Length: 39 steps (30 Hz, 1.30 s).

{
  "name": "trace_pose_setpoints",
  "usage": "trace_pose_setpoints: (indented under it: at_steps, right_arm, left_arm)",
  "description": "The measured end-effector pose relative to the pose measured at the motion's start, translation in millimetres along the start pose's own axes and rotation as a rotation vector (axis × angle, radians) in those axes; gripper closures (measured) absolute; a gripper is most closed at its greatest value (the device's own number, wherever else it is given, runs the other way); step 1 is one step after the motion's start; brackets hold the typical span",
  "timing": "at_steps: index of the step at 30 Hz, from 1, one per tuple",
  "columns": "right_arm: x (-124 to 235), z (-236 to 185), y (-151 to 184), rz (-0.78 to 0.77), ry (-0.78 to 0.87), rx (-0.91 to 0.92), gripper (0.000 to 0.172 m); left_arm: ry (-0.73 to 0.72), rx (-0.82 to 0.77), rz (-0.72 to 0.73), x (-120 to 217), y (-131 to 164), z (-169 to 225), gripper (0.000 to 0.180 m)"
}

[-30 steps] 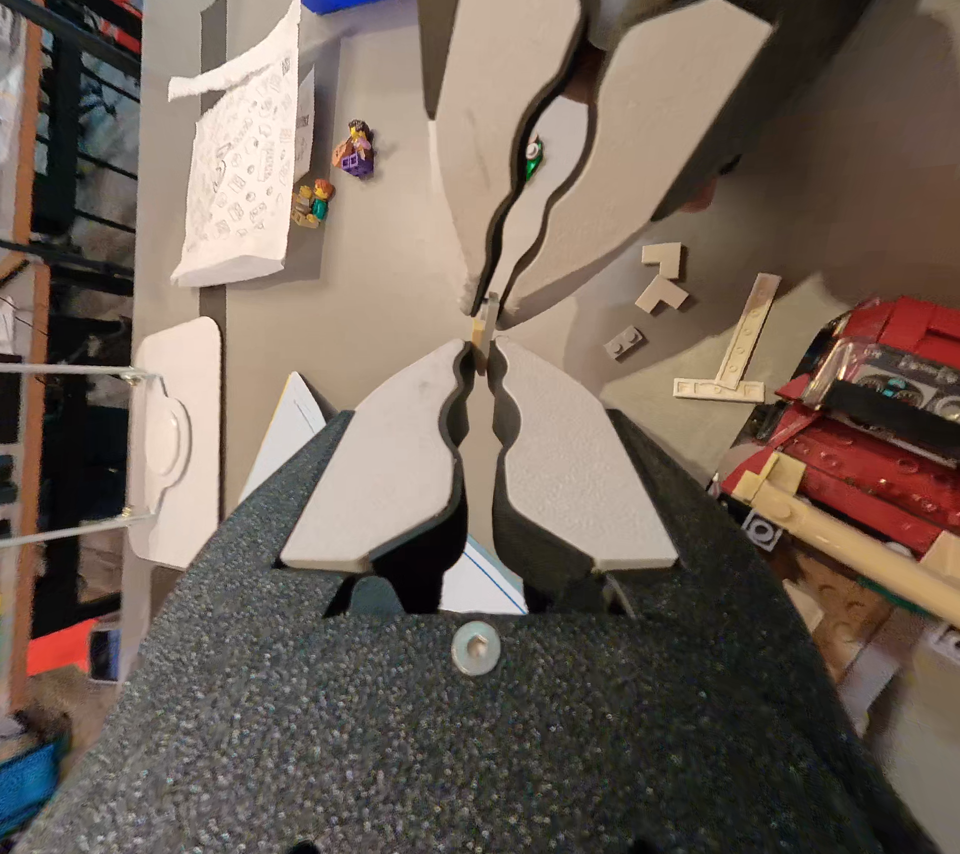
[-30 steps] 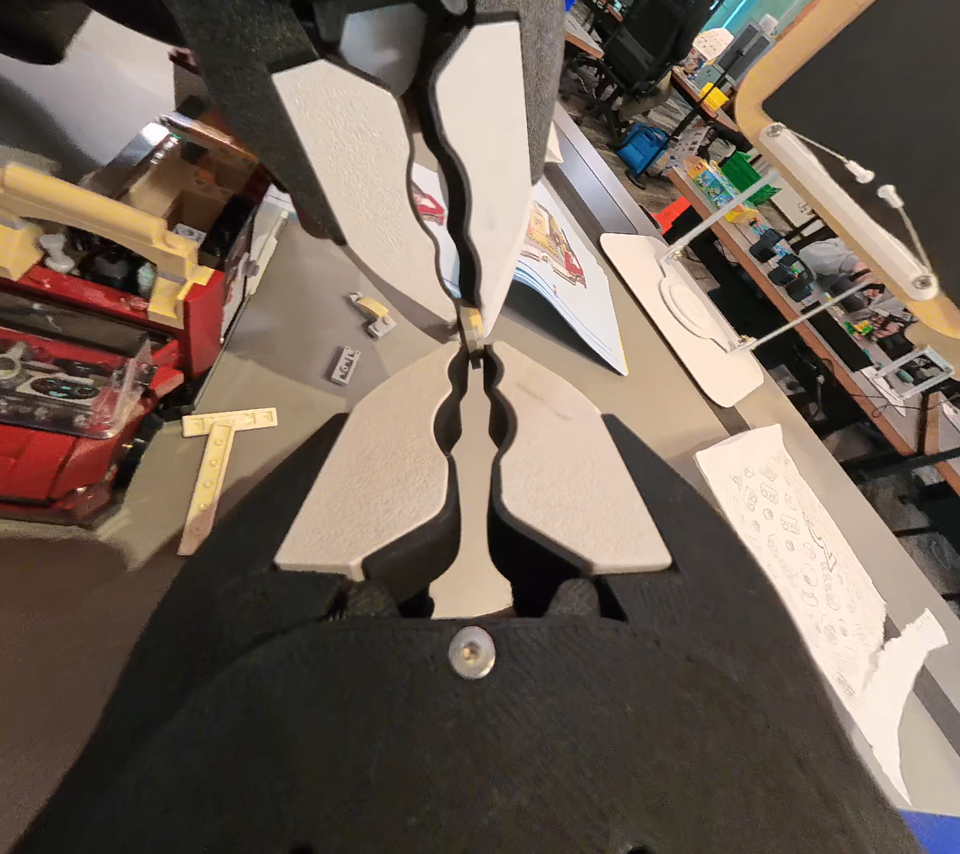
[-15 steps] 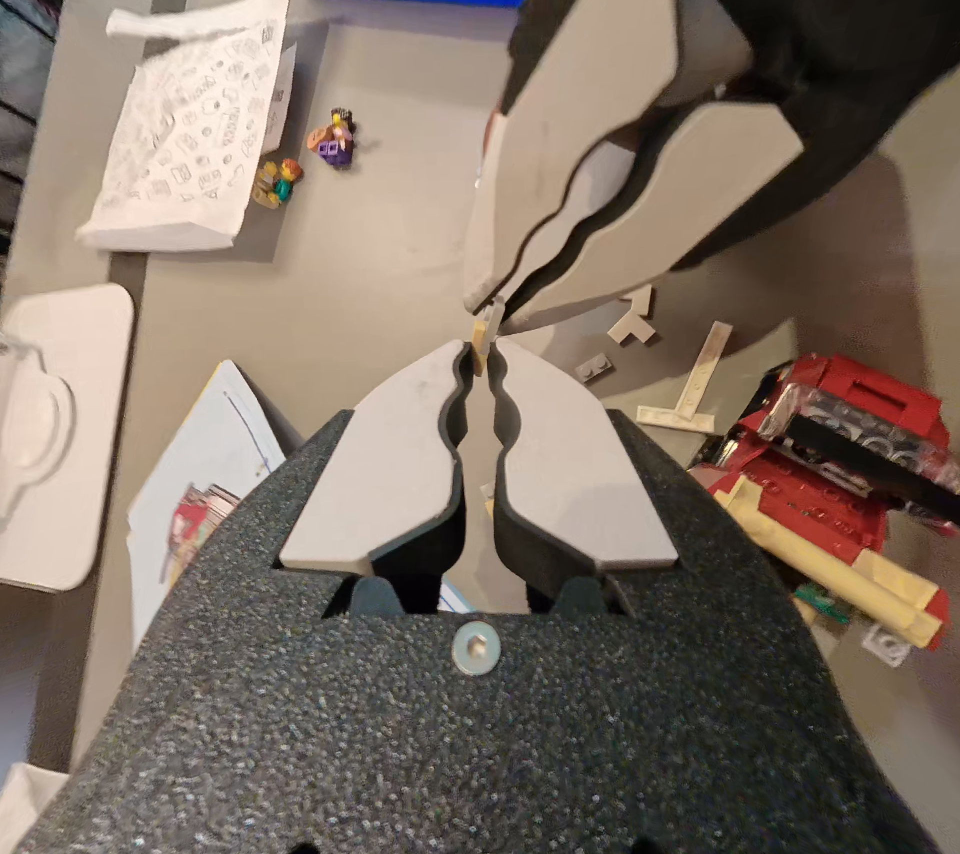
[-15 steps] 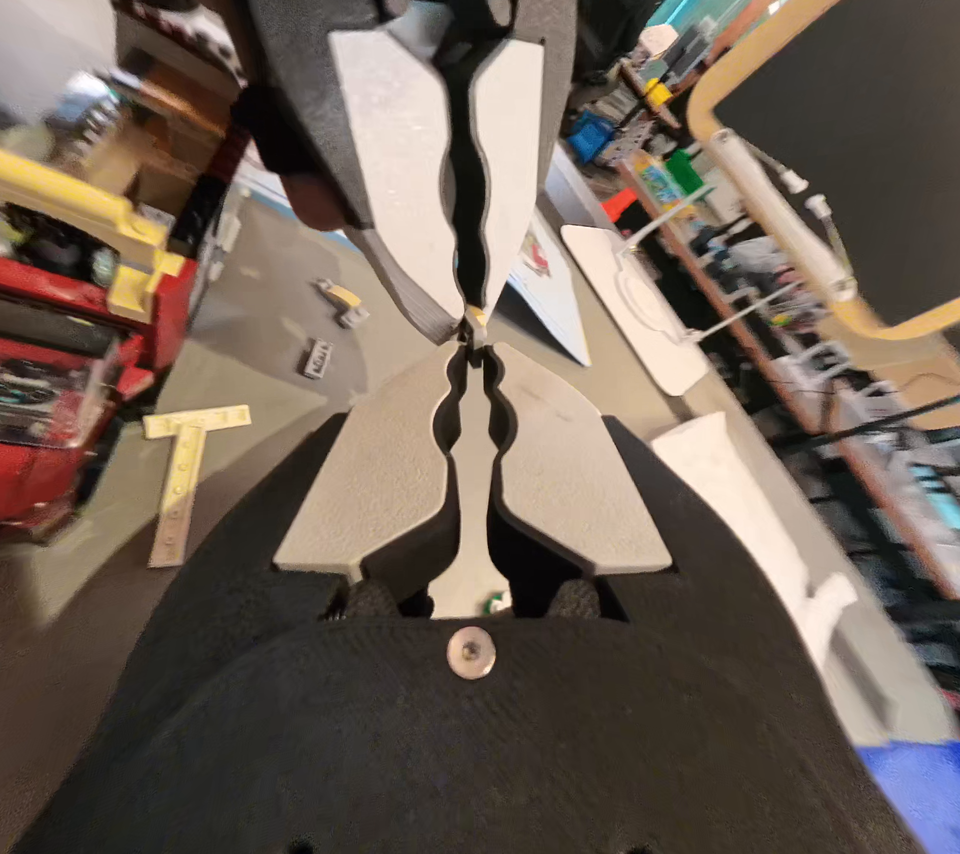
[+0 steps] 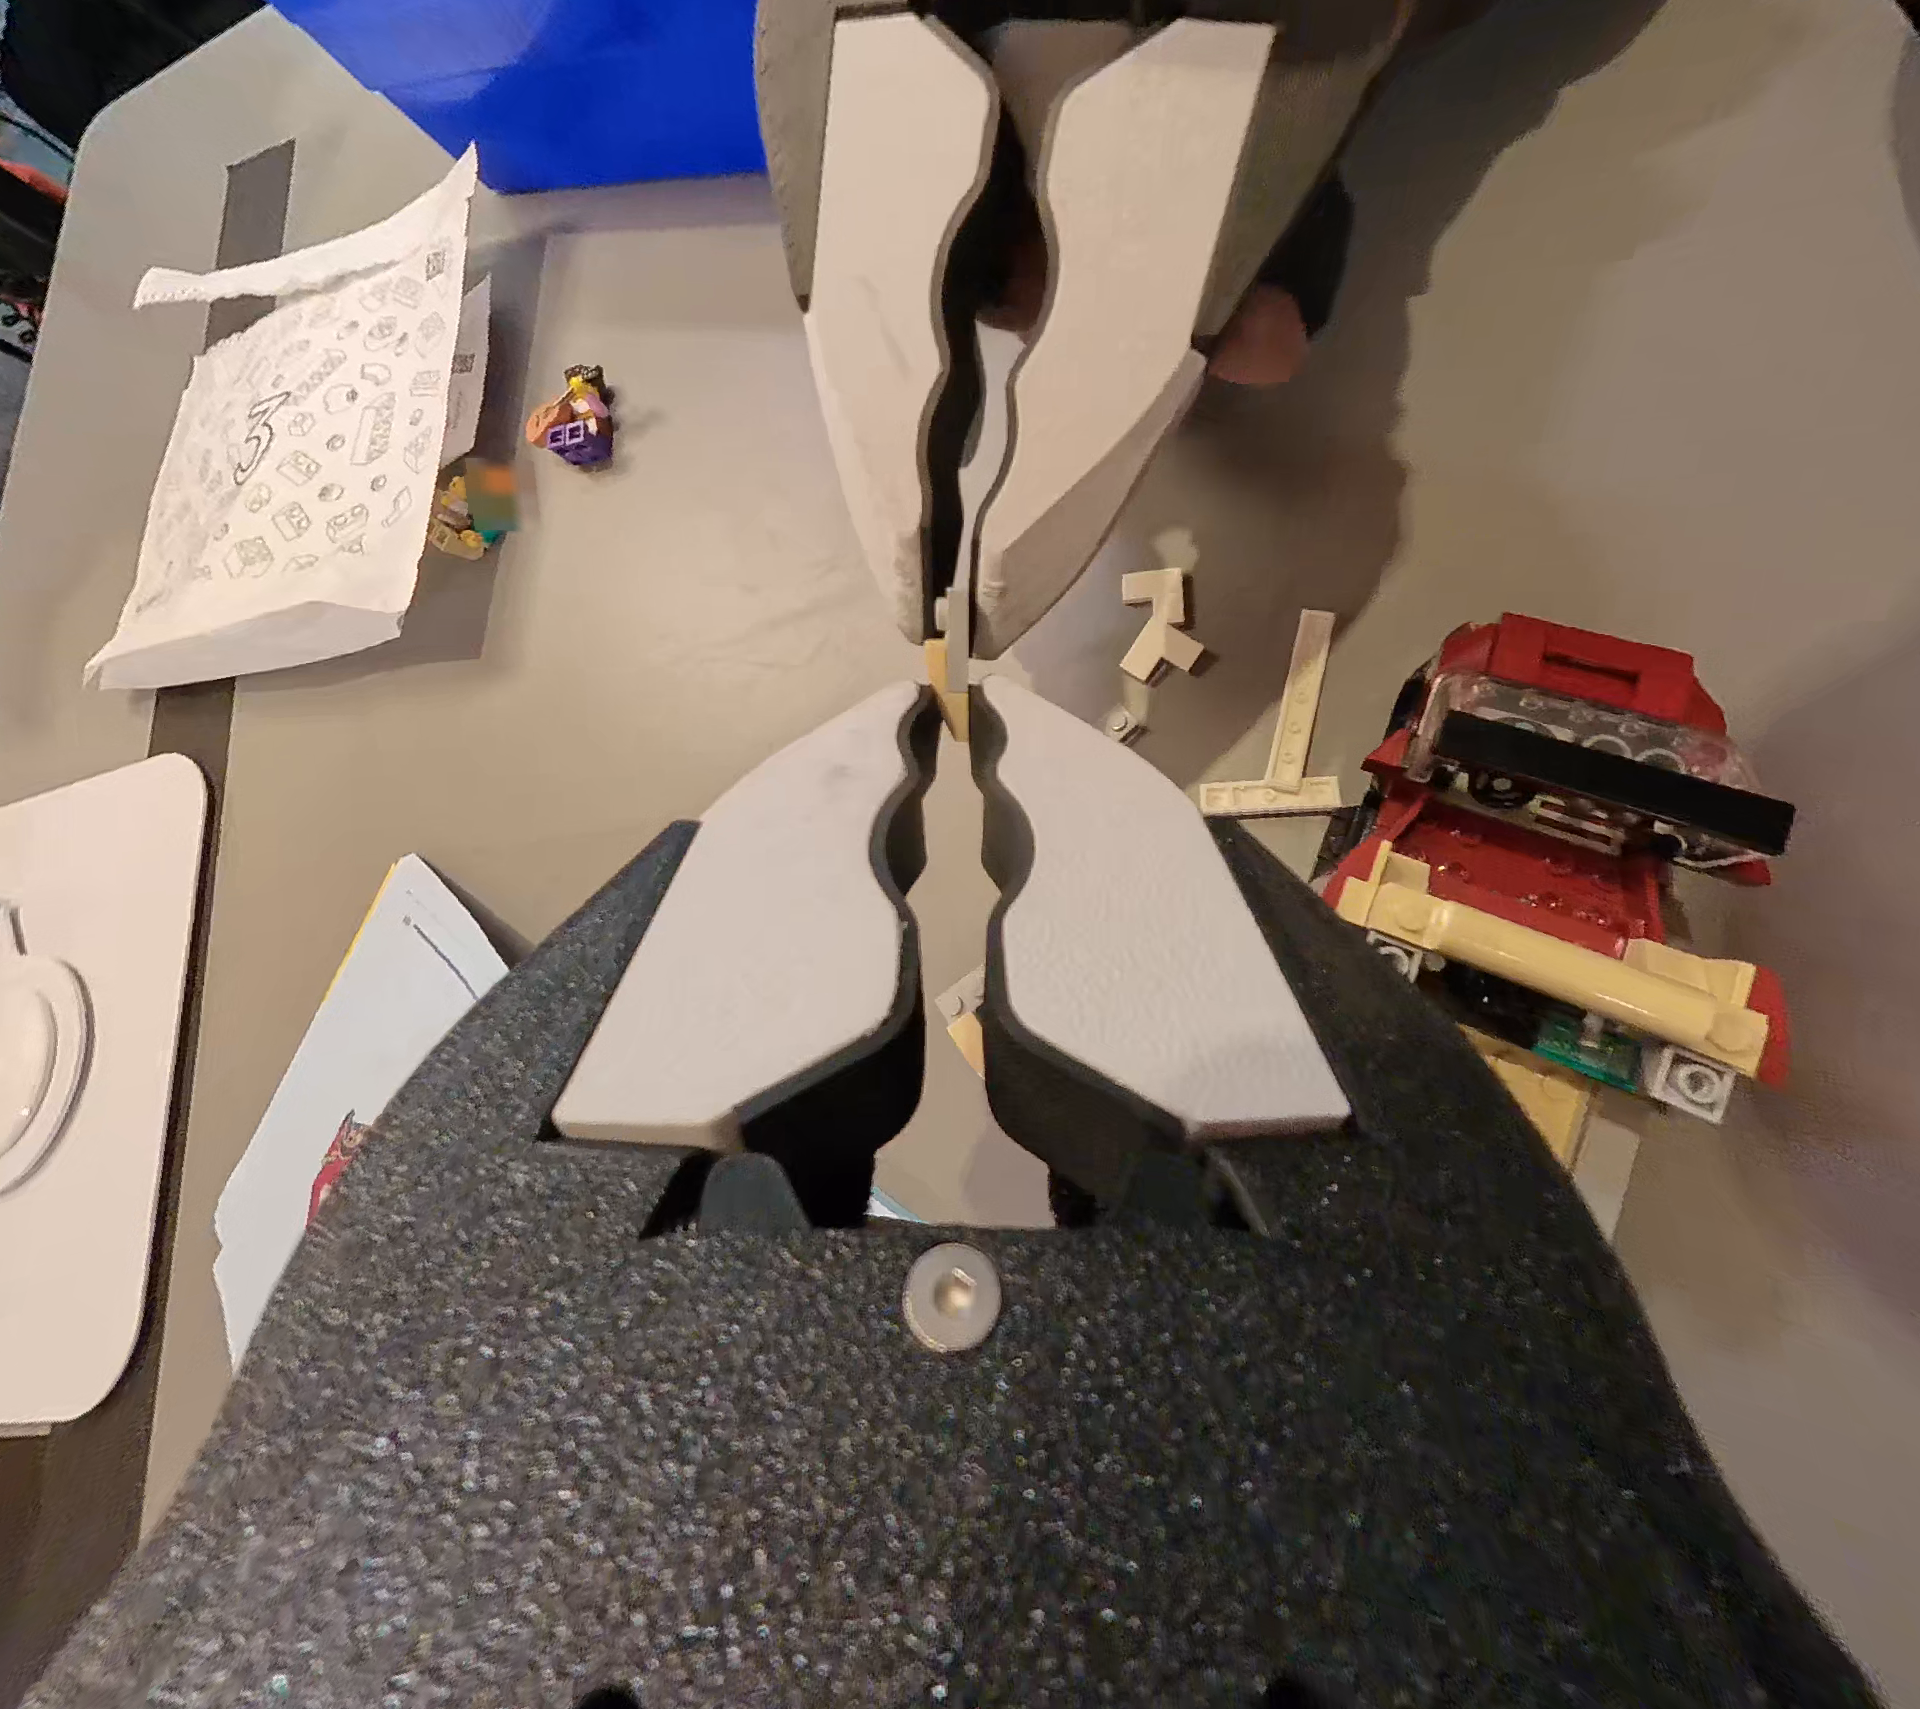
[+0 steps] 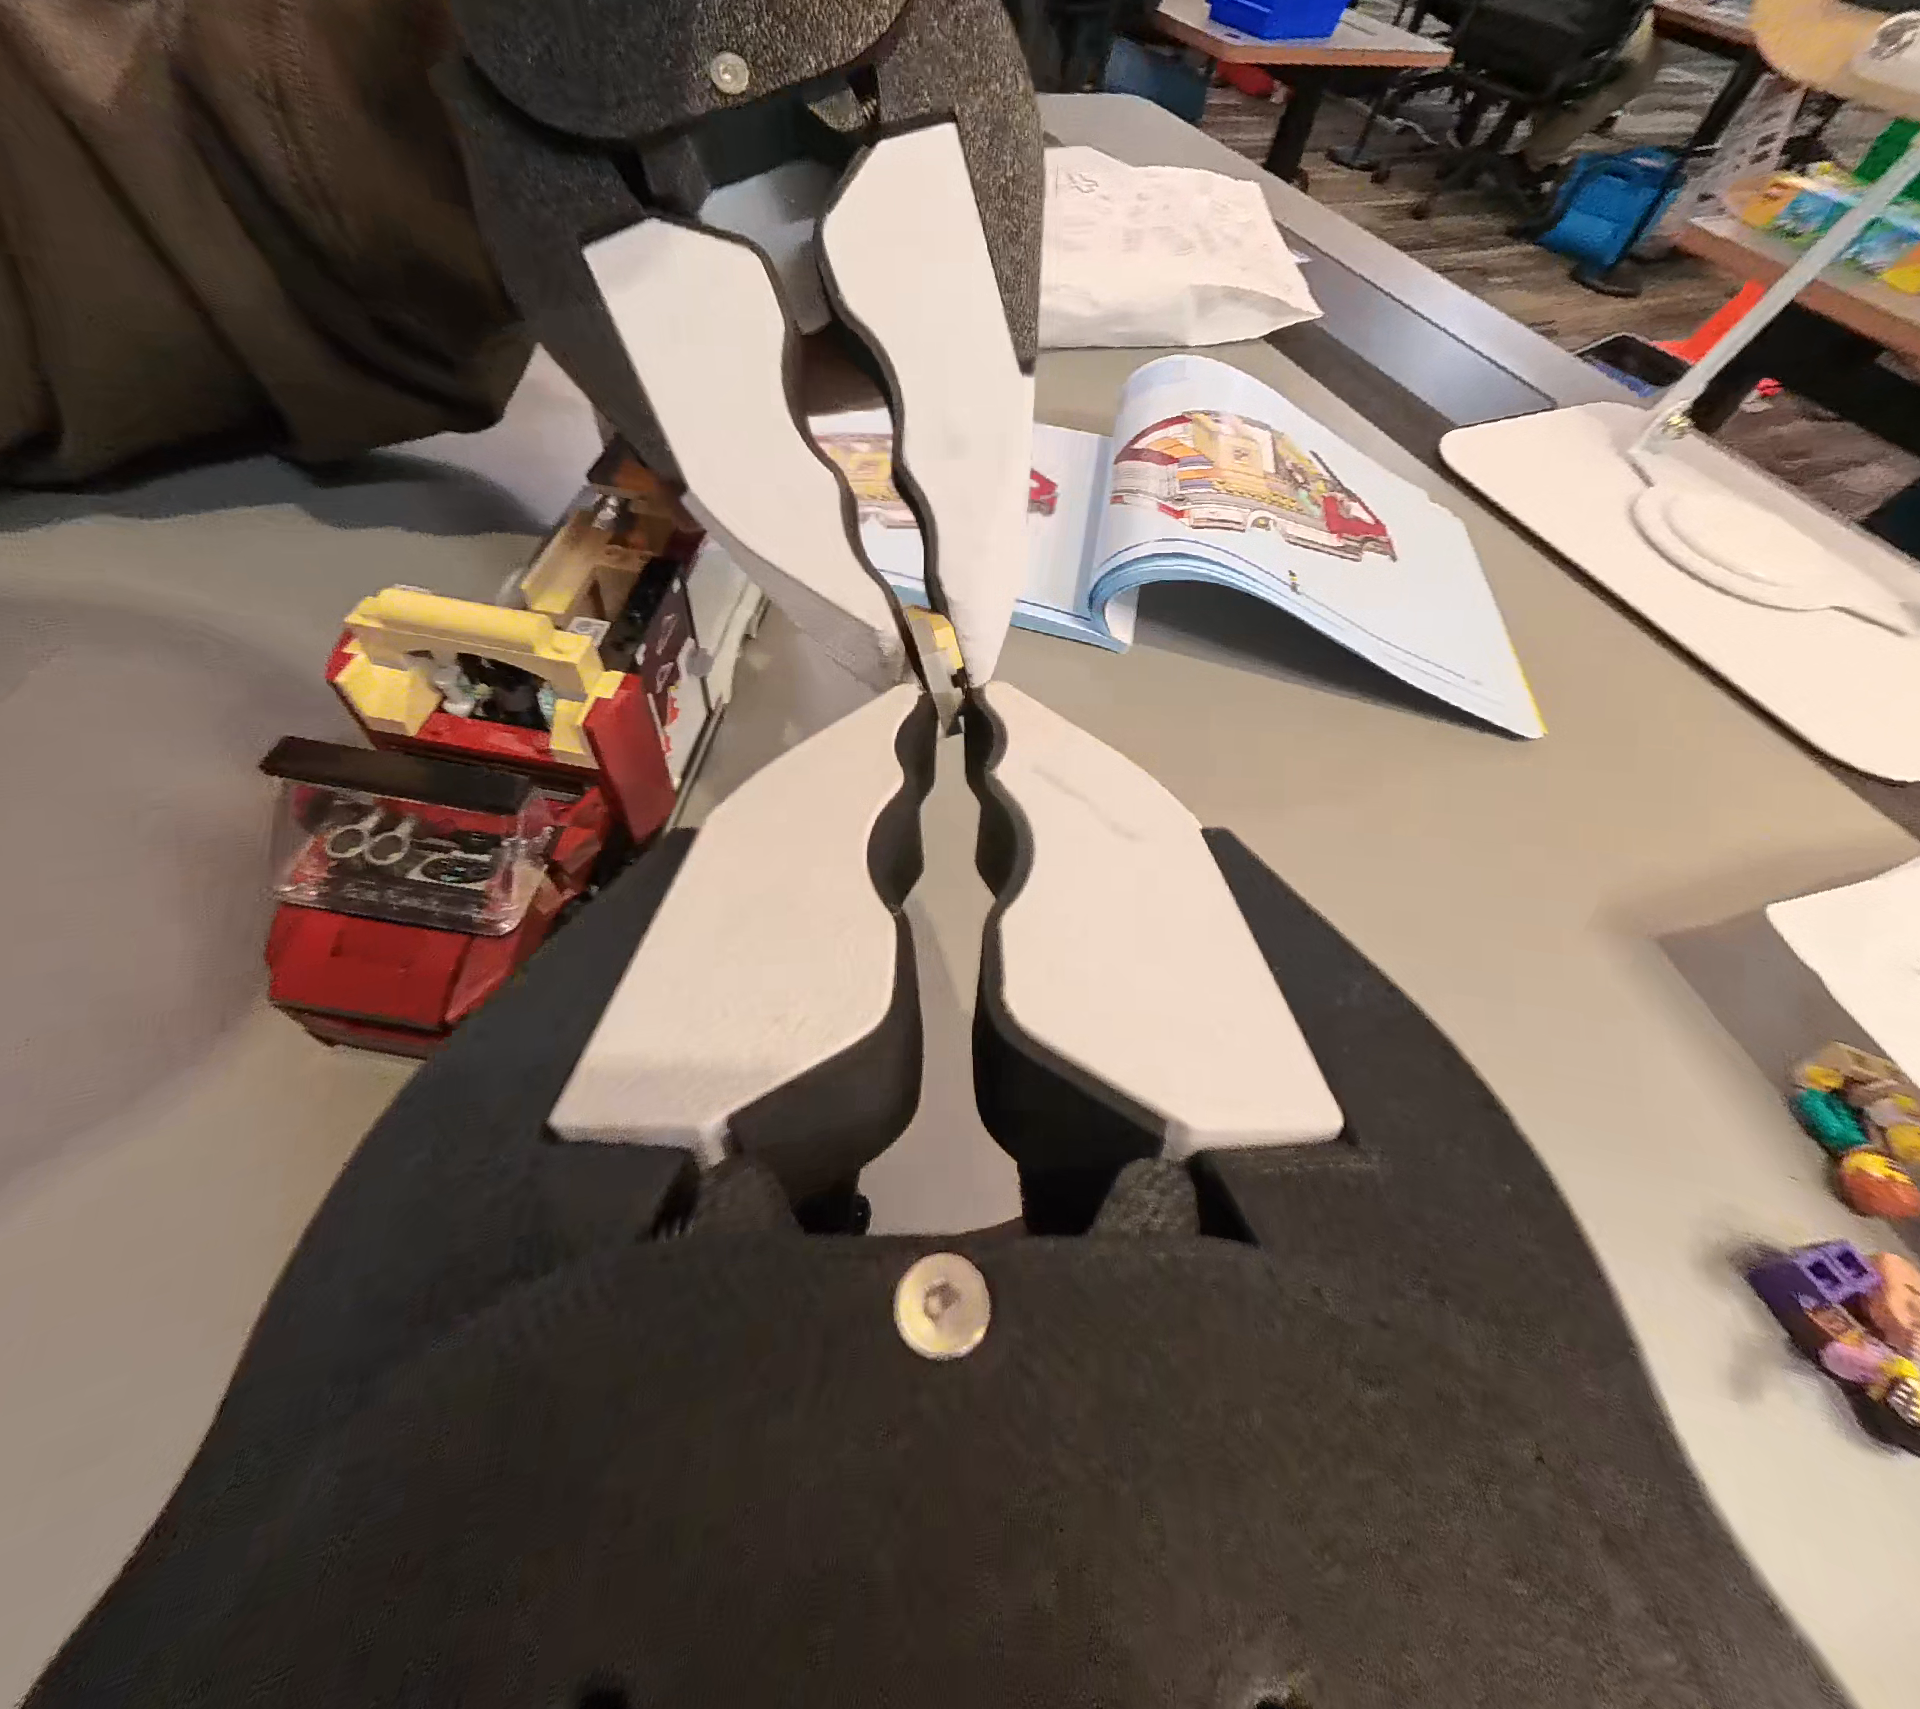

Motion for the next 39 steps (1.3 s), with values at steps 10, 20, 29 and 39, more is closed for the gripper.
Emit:
trace_pose_setpoints:
  at_steps: [10,20,29,39]
  right_arm:
    - [2.3,-4.4,-2.1,0.044,-0.129,-0.076,0.167]
    - [1.8,-0.6,-1.1,-0.015,0.031,0.064,0.166]
    - [-1.9,1.9,5.4,-0.114,0.259,0.212,0.166]
    - [-5.1,-4.2,6.9,-0.21,0.456,0.394,0.165]
  left_arm:
    - [0.061,-0.041,0.074,5.6,-1.3,6.0,0.175]
    - [0.056,0.13,0.013,0.5,-0.1,-3.4,0.176]
    - [0.001,0.297,-0.087,-8.6,1.2,-8.6,0.177]
    - [-0.004,0.37,-0.122,-10.6,1.8,-8.7,0.177]
Point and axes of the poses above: each gripper's, where its closed fingertips meet, x back along the fingers, y out of its underside, z = x × y across the jaws, the point moved 5 cm from there along x, back along the fingers, and after that the axes turned 3 degrees about -y, right-handed, at the moved point
